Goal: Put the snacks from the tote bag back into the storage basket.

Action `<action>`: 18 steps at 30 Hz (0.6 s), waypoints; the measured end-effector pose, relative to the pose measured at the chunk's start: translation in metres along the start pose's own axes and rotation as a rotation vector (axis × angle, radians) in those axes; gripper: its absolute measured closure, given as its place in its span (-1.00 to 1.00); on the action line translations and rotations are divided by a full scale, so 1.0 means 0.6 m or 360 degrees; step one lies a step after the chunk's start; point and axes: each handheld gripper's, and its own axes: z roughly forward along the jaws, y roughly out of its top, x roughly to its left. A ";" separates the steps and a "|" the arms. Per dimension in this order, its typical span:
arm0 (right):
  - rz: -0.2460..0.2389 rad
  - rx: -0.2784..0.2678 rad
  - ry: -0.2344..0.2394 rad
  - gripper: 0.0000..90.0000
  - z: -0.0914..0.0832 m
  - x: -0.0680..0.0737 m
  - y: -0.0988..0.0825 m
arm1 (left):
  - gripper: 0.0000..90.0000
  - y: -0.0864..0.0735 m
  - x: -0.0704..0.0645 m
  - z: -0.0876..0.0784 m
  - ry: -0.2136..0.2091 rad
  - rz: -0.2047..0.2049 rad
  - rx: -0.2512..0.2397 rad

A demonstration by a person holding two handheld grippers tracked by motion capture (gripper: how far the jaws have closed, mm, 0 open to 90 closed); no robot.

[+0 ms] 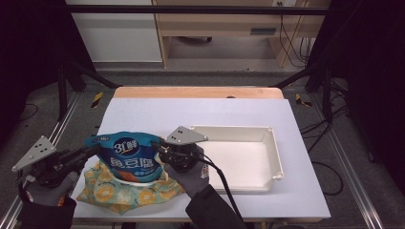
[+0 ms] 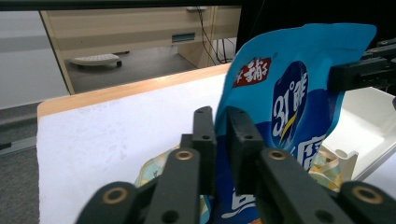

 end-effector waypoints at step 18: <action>-0.0021 0.0030 -0.0011 1.00 0.002 0.006 0.007 | 1.00 0.002 -0.006 -0.002 0.0034 -0.0011 0.0015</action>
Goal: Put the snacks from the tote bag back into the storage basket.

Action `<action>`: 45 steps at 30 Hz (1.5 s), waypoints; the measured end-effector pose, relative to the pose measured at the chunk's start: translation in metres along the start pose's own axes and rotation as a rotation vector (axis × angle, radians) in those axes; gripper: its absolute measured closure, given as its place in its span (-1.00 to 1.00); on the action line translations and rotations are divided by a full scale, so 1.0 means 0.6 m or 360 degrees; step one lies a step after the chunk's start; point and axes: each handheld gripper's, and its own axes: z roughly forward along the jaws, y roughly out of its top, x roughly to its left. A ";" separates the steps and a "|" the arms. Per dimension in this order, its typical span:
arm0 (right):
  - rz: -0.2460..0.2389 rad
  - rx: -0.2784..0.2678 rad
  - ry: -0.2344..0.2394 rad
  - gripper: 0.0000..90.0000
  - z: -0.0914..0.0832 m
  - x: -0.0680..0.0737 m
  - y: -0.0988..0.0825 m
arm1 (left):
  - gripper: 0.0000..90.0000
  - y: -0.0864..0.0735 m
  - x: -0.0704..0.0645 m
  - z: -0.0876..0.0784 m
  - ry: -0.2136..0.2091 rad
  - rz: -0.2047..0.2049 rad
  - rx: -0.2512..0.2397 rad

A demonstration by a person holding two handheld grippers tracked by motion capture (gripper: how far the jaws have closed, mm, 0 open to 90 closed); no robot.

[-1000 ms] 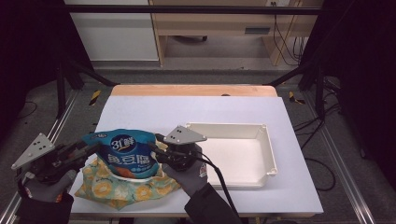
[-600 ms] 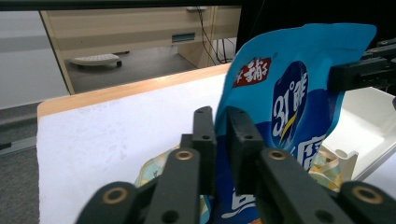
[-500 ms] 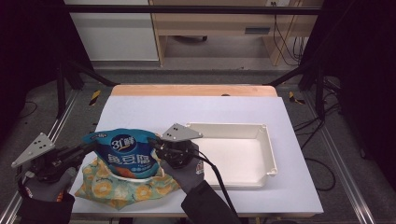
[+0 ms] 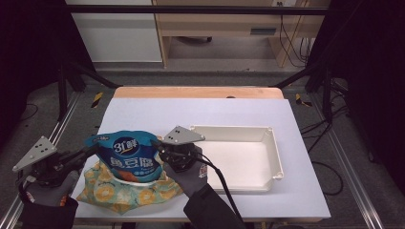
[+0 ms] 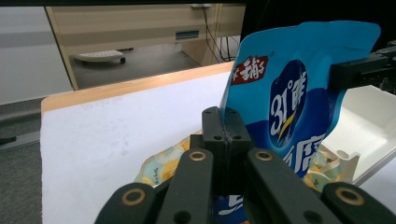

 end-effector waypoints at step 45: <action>-0.0087 -0.0109 -0.0004 1.00 -0.033 0.007 0.080 | 1.00 0.076 -0.018 -0.038 0.0026 0.0065 -0.0149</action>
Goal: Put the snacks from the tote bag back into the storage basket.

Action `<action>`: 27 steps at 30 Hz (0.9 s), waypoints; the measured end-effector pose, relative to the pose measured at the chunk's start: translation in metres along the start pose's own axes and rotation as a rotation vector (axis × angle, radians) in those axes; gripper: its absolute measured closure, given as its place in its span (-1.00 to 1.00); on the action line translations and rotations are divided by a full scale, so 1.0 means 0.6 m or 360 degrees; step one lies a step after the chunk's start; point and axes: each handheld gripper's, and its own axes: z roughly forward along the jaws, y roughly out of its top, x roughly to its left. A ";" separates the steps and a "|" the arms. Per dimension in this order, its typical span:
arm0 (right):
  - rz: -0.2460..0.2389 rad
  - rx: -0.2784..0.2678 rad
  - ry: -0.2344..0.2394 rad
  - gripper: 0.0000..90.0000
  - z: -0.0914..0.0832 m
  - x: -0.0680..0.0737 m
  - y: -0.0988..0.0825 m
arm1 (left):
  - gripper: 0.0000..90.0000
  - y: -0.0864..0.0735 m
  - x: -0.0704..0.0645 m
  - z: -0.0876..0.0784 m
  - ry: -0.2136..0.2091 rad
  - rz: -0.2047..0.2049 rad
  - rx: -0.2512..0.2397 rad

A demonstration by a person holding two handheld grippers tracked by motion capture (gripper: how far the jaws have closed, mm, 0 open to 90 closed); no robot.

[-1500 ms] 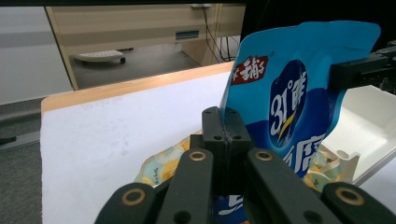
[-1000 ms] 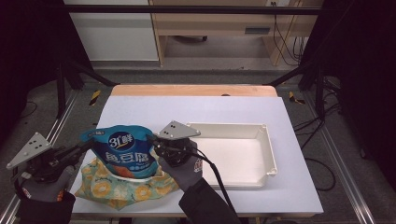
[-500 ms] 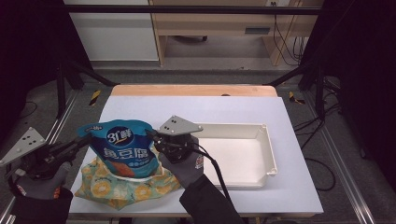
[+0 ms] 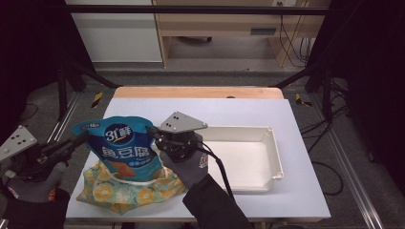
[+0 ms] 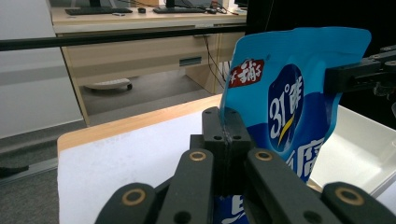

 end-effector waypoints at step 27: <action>-0.0061 -0.0059 -0.0019 1.00 -0.035 -0.005 0.053 | 1.00 0.060 -0.025 -0.010 -0.0009 0.0058 -0.0064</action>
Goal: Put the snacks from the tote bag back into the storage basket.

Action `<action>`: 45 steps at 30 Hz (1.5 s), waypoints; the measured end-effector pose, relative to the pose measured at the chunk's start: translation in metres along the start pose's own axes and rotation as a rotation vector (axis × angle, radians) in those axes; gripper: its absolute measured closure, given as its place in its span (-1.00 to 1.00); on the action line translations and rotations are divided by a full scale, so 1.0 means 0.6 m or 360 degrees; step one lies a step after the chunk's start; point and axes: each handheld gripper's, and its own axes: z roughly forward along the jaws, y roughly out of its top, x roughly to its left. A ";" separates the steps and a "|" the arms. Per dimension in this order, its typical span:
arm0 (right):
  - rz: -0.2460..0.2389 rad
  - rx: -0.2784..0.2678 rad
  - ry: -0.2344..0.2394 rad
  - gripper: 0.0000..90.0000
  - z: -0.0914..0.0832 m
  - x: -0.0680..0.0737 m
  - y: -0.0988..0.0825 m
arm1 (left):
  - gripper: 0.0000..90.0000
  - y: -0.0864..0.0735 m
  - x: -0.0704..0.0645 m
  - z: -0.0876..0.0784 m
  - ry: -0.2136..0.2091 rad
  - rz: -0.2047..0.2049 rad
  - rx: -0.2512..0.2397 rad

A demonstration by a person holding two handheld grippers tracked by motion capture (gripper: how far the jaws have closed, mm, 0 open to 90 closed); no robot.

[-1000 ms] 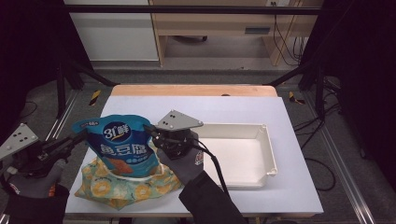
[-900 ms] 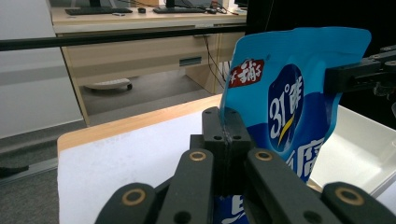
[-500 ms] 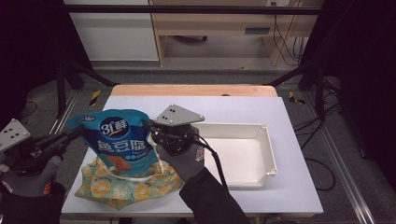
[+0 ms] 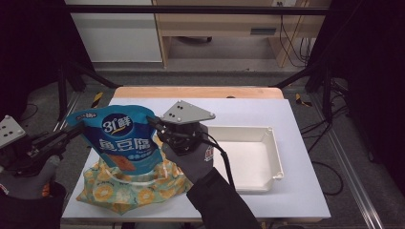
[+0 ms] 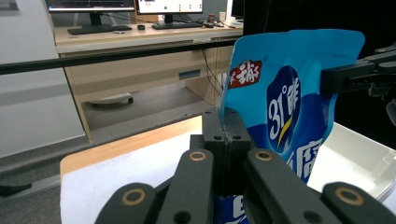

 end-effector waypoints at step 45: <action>-0.0012 -0.0055 -0.0257 1.00 -0.162 -0.089 0.012 | 1.00 0.070 -0.125 0.115 -0.0220 0.0102 -0.0070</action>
